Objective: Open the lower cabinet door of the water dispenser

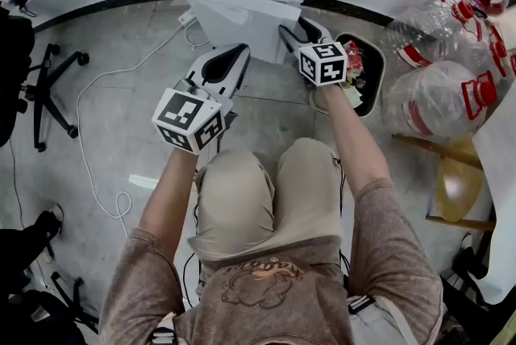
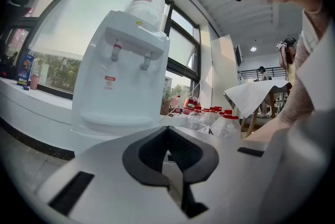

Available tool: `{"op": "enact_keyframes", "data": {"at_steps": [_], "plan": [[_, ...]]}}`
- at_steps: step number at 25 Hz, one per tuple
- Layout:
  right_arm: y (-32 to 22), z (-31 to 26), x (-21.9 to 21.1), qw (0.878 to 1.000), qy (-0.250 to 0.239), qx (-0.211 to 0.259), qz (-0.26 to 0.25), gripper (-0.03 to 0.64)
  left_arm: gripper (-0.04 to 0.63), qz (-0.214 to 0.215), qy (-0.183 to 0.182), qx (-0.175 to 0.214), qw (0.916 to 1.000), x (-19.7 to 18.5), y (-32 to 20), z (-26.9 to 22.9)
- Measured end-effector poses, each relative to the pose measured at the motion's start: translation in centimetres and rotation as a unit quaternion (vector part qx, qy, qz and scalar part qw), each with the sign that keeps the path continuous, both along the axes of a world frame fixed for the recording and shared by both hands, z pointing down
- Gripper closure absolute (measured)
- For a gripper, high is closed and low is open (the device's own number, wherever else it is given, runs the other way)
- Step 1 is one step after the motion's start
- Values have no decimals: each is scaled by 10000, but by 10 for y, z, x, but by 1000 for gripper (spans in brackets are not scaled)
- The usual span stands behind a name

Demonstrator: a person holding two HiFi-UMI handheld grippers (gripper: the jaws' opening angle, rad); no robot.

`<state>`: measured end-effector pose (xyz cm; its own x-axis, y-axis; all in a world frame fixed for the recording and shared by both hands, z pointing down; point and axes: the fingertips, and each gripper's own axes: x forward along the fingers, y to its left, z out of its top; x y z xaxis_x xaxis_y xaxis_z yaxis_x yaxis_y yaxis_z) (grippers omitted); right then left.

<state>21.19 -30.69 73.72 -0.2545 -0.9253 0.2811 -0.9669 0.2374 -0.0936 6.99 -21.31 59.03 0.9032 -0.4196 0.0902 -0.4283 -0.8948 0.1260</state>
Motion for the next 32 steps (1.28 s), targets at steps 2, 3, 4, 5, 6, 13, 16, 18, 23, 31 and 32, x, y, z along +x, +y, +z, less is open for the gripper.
{"op": "enact_keyframes", "data": {"at_steps": [2, 3, 4, 5, 6, 13, 16, 18, 23, 31, 32], "plan": [[5, 0, -3, 10000, 7, 0, -15, 390, 581, -30, 14, -19, 10000, -2, 4, -1], [7, 0, -4, 10000, 2, 1, -15, 393, 583, -48, 24, -35, 10000, -3, 6, -1], [9, 0, -6, 10000, -3, 2, -15, 395, 581, -66, 36, -48, 10000, -4, 8, -1], [12, 0, -7, 10000, -6, 2, -19, 403, 582, -83, 47, -55, 9999, -5, 10, -1], [14, 0, -9, 10000, -5, 1, -30, 407, 583, -96, 59, -57, 9999, -5, 12, -1], [31, 2, -21, 9997, 44, -47, -238, 437, 583, -150, 85, -116, 9998, -8, 24, 5], [38, 2, -30, 9994, 59, -65, -340, 442, 583, -243, 154, -174, 9994, -11, 26, 7], [43, 2, -35, 9991, 91, -86, -402, 442, 583, -290, 205, -199, 9992, -12, 27, 6], [56, 2, -45, 9976, 157, -116, -658, 442, 581, -327, 194, -182, 9991, -11, 35, 6], [72, 1, -66, 9946, 182, -144, -1010, 448, 583, -445, 163, -168, 9987, -18, 42, 1], [74, 1, -69, 9941, 178, -144, -1062, 449, 583, -454, 164, -167, 9987, -19, 43, 1]]}}
